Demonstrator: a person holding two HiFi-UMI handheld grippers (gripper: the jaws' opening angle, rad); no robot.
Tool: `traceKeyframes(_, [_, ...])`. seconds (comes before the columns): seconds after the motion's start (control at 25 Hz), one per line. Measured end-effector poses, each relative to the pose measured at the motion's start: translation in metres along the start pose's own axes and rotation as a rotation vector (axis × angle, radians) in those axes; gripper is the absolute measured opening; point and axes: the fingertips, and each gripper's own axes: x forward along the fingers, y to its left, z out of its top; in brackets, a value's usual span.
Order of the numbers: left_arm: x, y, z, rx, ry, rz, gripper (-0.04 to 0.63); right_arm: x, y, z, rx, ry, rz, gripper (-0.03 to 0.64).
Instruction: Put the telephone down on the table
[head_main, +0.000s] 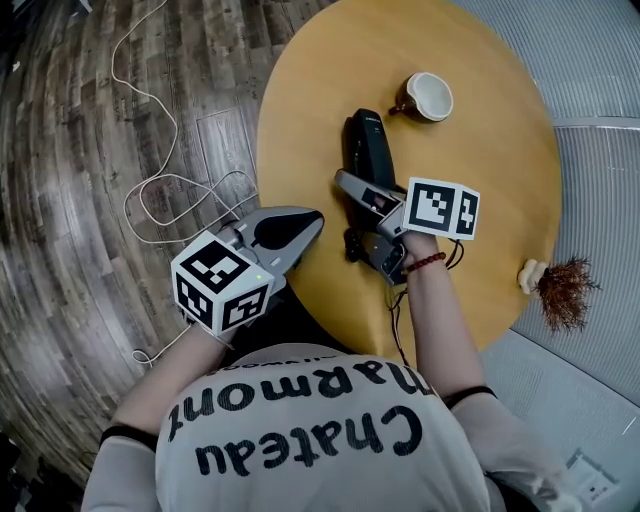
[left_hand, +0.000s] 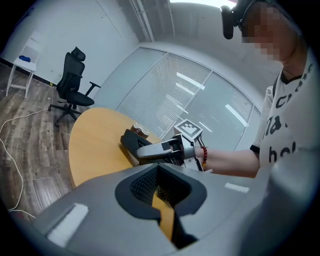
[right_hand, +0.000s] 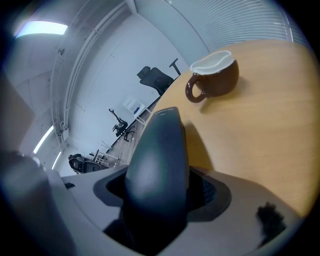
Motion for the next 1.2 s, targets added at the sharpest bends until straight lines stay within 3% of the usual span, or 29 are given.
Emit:
traceKeyframes(0.2, [0.0,0.008,-0.003,-0.015,-0.003,0.018,0.008,0.001,-0.002,0.002,-0.006,0.003,0.007,0.334])
traceKeyframes(0.52, [-0.001,0.006,-0.008,-0.029,-0.002,0.017,0.008,0.01,-0.003,-0.005,-0.134,0.103,-0.106,0.333])
traceKeyframes(0.84, [0.0,-0.001,-0.009,-0.031,-0.01,0.019,0.008,0.011,-0.005,-0.004,-0.178,0.11,-0.157,0.333])
traceKeyframes(1.2, [-0.013,-0.009,-0.004,-0.022,-0.041,0.037,0.008,0.015,-0.006,-0.007,-0.37,0.105,-0.303,0.333])
